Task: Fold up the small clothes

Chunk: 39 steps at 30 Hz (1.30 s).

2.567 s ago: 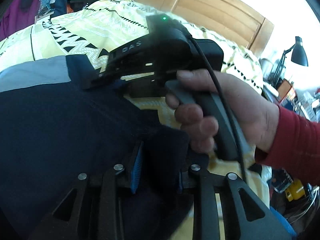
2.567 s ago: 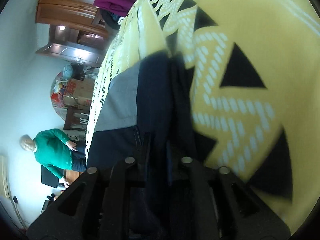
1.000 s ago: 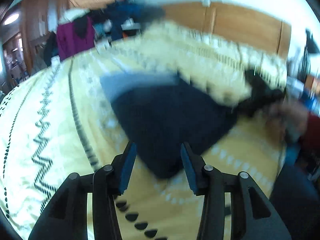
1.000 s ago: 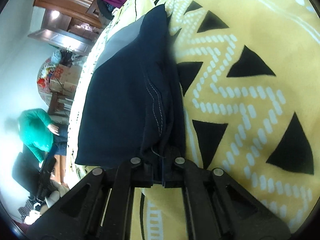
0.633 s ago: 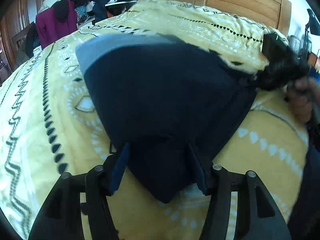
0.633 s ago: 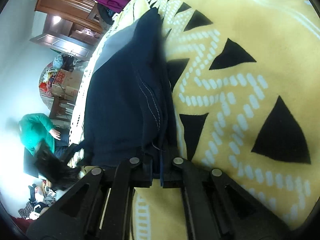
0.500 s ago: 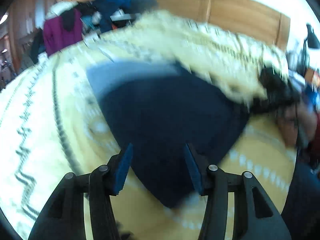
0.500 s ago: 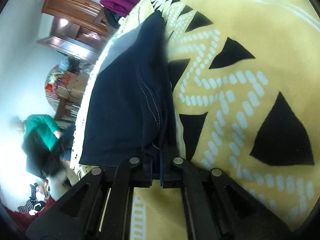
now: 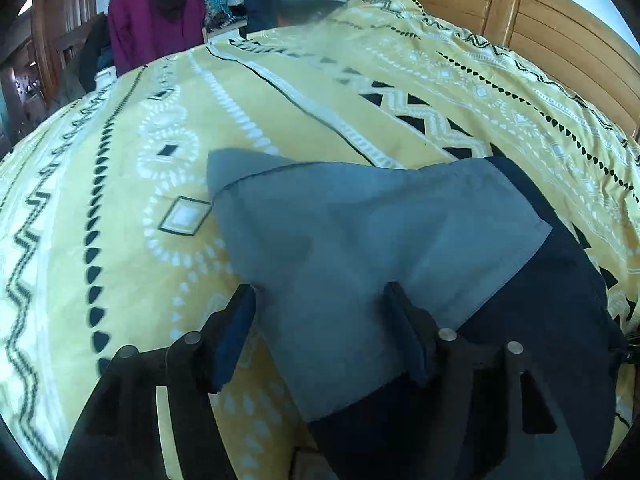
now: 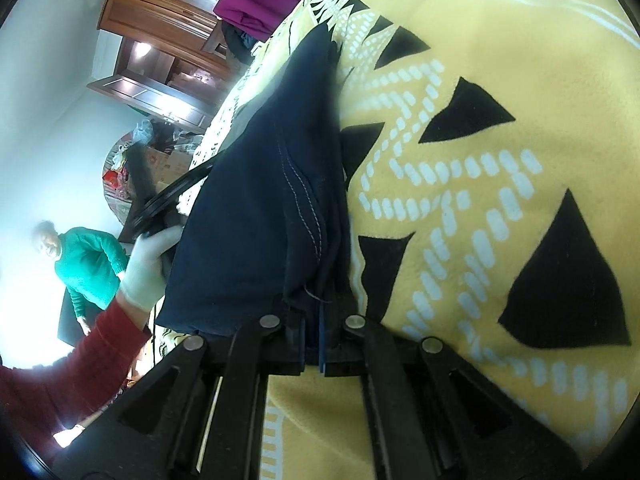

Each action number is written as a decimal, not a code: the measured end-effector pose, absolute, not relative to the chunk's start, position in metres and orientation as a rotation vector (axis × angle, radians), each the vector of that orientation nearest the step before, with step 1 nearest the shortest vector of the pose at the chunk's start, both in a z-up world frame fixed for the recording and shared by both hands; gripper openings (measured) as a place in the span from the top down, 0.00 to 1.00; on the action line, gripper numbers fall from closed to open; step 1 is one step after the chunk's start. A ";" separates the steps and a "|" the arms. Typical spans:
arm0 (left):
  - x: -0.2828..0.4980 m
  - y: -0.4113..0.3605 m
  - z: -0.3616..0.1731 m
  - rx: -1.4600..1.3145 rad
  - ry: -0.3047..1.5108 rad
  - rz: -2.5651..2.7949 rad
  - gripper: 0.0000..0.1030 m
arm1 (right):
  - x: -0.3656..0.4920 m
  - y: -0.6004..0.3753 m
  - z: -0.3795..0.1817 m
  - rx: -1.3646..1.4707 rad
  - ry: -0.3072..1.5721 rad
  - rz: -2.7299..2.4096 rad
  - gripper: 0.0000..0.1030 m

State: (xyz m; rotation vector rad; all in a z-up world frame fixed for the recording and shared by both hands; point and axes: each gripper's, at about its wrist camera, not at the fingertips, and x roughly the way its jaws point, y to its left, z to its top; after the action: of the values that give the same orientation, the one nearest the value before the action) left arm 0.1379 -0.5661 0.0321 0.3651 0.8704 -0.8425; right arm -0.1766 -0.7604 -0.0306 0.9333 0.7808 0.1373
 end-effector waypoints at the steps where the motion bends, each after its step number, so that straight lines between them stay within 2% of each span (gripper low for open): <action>1: 0.128 -0.561 0.040 0.373 0.842 -0.853 0.44 | -0.175 -0.764 -0.032 0.935 0.780 0.141 1.00; 5: 0.057 -0.511 0.078 0.304 0.737 -1.013 0.47 | -0.180 -0.767 -0.035 0.936 0.774 0.147 1.00; 8: 0.000 -0.479 0.075 0.300 0.782 -1.102 0.46 | -0.181 -0.770 -0.035 0.935 0.772 0.151 1.00; 10: -0.031 -0.472 0.041 0.407 0.865 -1.097 0.42 | -0.181 -0.771 -0.035 0.939 0.771 0.156 1.00; 12: -0.044 -0.468 0.021 0.435 0.862 -1.044 0.26 | -0.182 -0.770 -0.034 0.941 0.775 0.151 1.00; 15: -0.047 -0.472 0.029 0.462 0.874 -1.007 0.24 | -0.181 -0.769 -0.028 0.936 0.796 0.132 0.97; 17: -0.053 -0.472 0.046 0.457 0.850 -0.979 0.24 | -0.180 -0.756 -0.008 0.814 0.843 0.076 0.86; 18: -0.058 -0.469 0.053 0.463 0.837 -0.957 0.25 | -0.181 -0.745 0.010 0.719 0.870 0.034 0.66; 19: -0.062 -0.463 0.062 0.453 0.825 -0.932 0.25 | -0.183 -0.739 0.020 0.676 0.874 0.016 0.51; 20: -0.064 -0.453 0.069 0.437 0.823 -0.908 0.25 | -0.187 -0.729 0.036 0.612 0.875 -0.026 0.26; 21: -0.065 -0.446 0.075 0.418 0.829 -0.874 0.25 | -0.194 -0.720 0.051 0.543 0.865 -0.071 0.20; 23: -0.068 -0.428 0.081 0.373 0.850 -0.798 0.23 | -0.207 -0.699 0.075 0.420 0.851 -0.146 0.17; 26: -0.065 -0.397 0.076 0.290 0.923 -0.651 0.17 | -0.228 -0.670 0.075 0.324 0.894 -0.256 0.02; 29: -0.062 -0.376 0.058 0.201 1.034 -0.520 0.09 | -0.238 -0.652 0.051 0.305 0.982 -0.286 0.02; 32: -0.063 -0.358 0.035 0.146 1.122 -0.437 0.08 | -0.250 -0.643 0.029 0.295 1.047 -0.304 0.02; 34: -0.068 -0.356 0.025 0.172 1.112 -0.428 0.07 | -0.255 -0.638 0.021 0.268 1.057 -0.331 0.02; 36: -0.074 -0.362 0.022 0.214 1.089 -0.431 0.00 | -0.254 -0.637 0.021 0.258 1.057 -0.343 0.00; 39: -0.075 -0.365 0.019 0.236 1.074 -0.415 0.00 | -0.247 -0.637 0.017 0.238 1.073 -0.350 0.00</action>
State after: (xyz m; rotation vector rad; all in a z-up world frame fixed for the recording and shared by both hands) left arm -0.0751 -0.3654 0.0189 0.2357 1.0742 -0.4152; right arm -0.2467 -0.6366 0.0166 0.2375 1.0726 -0.3503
